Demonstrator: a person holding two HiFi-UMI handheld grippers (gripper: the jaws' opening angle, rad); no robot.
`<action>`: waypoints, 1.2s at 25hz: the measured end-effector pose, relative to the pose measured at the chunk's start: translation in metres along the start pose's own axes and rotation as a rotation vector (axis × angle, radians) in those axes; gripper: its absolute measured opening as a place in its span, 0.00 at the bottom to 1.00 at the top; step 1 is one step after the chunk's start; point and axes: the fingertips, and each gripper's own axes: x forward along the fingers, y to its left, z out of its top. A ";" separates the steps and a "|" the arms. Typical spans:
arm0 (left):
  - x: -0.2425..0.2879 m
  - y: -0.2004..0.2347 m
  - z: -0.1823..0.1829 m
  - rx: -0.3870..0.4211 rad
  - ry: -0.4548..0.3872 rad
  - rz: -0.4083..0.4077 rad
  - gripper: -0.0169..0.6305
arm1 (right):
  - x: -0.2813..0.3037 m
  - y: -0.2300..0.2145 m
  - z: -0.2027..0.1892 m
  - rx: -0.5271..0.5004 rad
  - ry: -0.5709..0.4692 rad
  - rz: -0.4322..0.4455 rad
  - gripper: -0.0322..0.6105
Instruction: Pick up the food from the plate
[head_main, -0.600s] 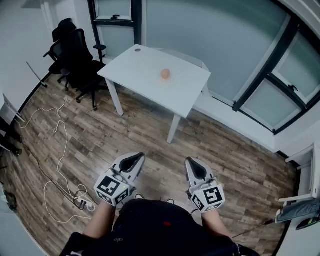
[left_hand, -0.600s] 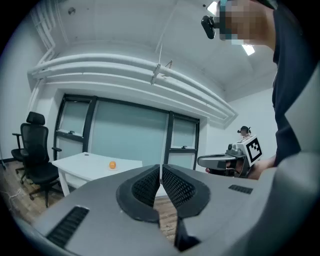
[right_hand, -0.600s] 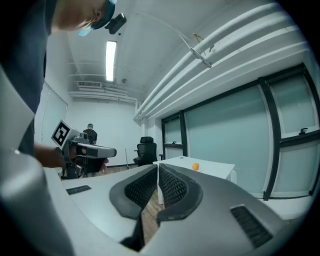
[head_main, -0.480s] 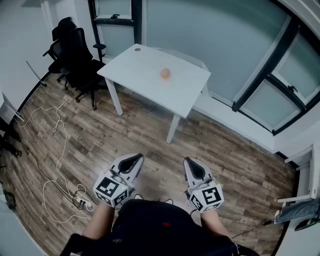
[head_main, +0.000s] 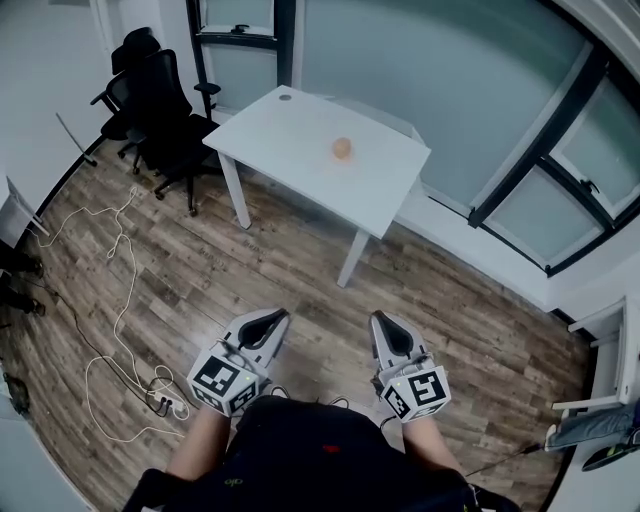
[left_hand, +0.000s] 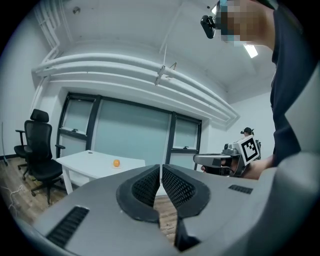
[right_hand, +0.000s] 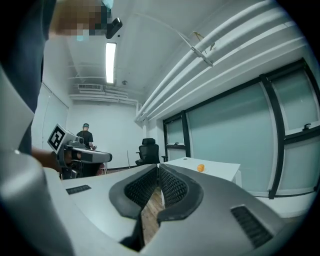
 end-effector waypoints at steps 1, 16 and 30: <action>-0.004 0.004 0.000 -0.002 -0.002 -0.002 0.08 | 0.005 0.003 -0.001 0.002 0.006 -0.004 0.10; -0.086 0.094 -0.028 -0.040 -0.001 -0.011 0.08 | 0.096 0.082 0.000 -0.085 0.068 -0.007 0.10; -0.014 0.155 -0.008 -0.072 -0.042 -0.002 0.08 | 0.194 0.020 0.006 -0.070 0.025 0.049 0.10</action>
